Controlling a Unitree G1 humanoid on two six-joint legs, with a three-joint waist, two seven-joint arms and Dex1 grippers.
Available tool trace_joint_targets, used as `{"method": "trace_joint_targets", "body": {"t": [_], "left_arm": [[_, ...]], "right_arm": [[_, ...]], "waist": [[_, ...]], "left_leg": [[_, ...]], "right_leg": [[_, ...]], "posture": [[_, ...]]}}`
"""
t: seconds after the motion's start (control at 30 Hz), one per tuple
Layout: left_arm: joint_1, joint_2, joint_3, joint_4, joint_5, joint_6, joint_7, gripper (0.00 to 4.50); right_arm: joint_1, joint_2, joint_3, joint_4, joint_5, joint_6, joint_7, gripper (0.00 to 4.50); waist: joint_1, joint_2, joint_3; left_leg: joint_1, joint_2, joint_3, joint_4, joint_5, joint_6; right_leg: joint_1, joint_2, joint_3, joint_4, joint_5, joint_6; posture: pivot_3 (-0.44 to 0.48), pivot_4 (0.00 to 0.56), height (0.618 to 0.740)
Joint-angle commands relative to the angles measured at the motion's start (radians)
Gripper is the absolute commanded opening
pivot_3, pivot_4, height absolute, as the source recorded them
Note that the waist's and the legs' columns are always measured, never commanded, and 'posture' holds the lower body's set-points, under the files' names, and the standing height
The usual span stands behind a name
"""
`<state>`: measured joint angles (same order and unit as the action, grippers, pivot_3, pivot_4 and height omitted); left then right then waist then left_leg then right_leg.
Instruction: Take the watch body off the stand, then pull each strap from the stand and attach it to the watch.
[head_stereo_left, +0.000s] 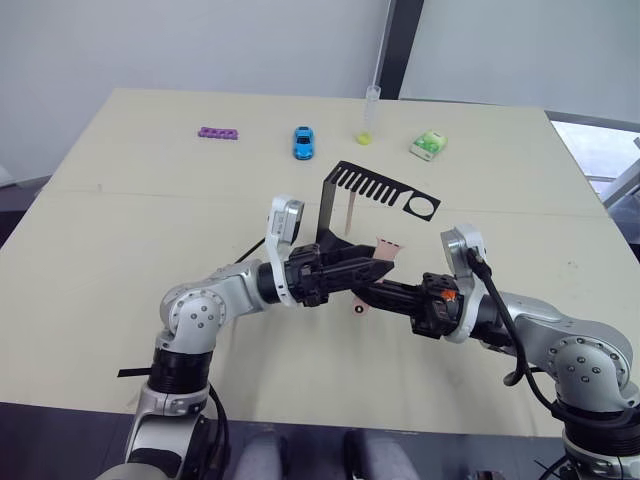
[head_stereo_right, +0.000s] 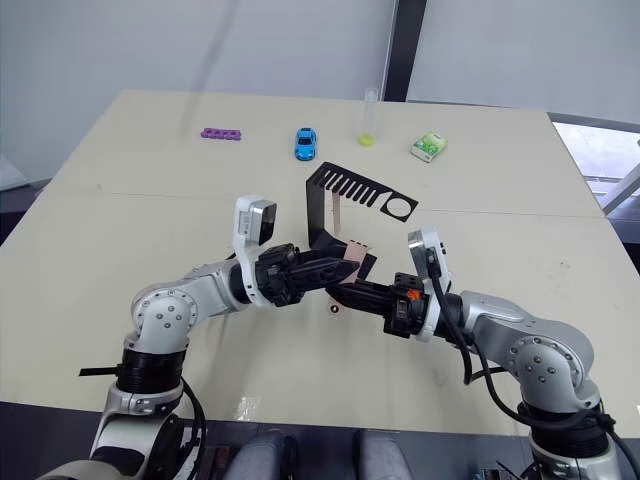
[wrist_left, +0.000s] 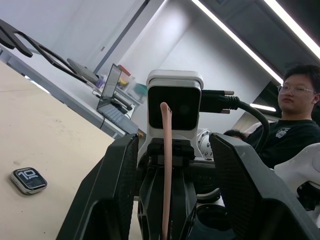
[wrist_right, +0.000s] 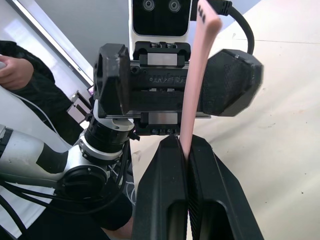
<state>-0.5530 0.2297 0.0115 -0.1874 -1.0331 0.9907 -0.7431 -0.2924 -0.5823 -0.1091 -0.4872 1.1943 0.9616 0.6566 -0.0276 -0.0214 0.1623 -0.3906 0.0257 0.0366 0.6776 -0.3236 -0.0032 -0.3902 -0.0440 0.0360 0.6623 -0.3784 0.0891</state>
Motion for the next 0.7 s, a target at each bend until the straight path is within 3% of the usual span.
{"method": "trace_joint_targets", "body": {"t": [0.03, 0.07, 0.1, 0.7], "left_arm": [[-0.007, -0.008, 0.010, -0.029, -0.030, -0.008, -0.006, 0.63], [-0.006, -0.008, 0.011, -0.029, -0.031, -0.007, -0.005, 0.07], [-0.006, -0.009, 0.011, -0.030, -0.033, -0.007, -0.005, 0.02], [-0.009, -0.010, 0.018, -0.029, -0.031, -0.010, -0.011, 0.02]], "right_arm": [[-0.005, -0.009, -0.026, -0.028, 0.031, -0.011, -0.010, 0.00], [-0.005, -0.009, -0.027, -0.029, 0.032, -0.011, -0.011, 0.00], [-0.005, -0.009, -0.027, -0.029, 0.033, -0.011, -0.012, 0.00], [0.008, -0.024, -0.029, -0.064, 0.023, -0.029, -0.013, 0.00]], "waist": [[0.000, 0.000, 0.000], [0.000, 0.000, 0.000], [0.000, 0.000, 0.000], [0.000, 0.000, 0.000]], "left_leg": [[0.000, 0.000, 0.000, 0.000, 0.000, 0.000], [0.000, 0.000, 0.000, 0.000, 0.000, 0.000], [0.000, 0.000, 0.000, 0.000, 0.000, 0.000], [0.000, 0.000, 0.000, 0.000, 0.000, 0.000]], "right_leg": [[0.000, 0.000, 0.000, 0.000, 0.000, 0.000], [0.000, 0.000, 0.000, 0.000, 0.000, 0.000], [0.000, 0.000, 0.000, 0.000, 0.000, 0.000], [0.000, 0.000, 0.000, 0.000, 0.000, 0.000]], "posture": [[0.000, 0.150, 0.740], [0.000, 0.150, 0.740], [0.000, 0.150, 0.740], [0.000, 0.150, 0.740]]}}
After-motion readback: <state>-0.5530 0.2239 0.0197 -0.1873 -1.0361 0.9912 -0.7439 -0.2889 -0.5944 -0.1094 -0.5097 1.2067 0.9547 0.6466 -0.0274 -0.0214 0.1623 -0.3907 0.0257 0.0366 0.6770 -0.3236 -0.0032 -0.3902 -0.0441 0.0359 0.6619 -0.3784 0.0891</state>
